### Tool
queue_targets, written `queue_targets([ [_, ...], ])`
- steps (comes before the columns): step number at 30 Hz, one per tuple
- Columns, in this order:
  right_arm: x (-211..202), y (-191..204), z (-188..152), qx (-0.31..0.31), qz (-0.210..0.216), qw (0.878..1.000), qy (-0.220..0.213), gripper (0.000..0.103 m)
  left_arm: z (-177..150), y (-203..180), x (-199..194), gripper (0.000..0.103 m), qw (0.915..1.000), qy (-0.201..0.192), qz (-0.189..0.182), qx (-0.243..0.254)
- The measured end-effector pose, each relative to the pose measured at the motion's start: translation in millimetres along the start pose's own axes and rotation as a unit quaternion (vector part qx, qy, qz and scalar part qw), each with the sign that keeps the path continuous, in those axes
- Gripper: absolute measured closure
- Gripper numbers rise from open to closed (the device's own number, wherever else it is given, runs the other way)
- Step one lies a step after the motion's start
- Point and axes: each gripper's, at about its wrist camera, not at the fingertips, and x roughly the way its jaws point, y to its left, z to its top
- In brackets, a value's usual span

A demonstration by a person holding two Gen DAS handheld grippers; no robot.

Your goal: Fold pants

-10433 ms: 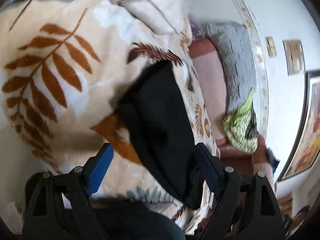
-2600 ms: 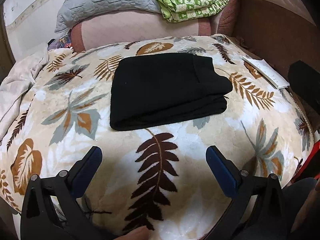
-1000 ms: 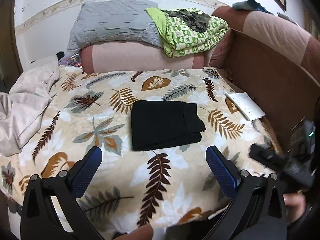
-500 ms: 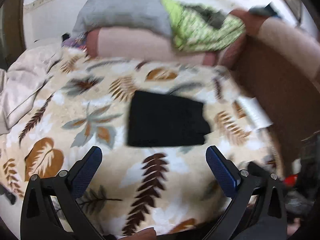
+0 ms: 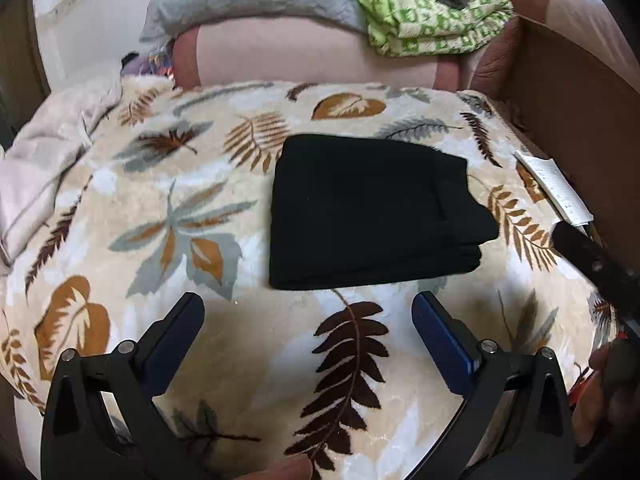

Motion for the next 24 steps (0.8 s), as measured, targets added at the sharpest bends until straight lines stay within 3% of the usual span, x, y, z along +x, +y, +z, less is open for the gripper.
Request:
queue_targets([
  [3,1,-5,4,0.01,0.002,1.0,-0.014,0.001,1,-2,8,0.0,1.0,0.006,0.006,0.001],
  [9,27,-1,5,0.002,0.011,1.0,0.02,0.001,0,-8,19,0.0,0.9996,0.018,0.013,0.019],
  [24,25,3,4,-0.003,0.016,1.0,0.012,0.001,1,-10,27,0.0,0.9994,0.021,0.016,0.023],
])
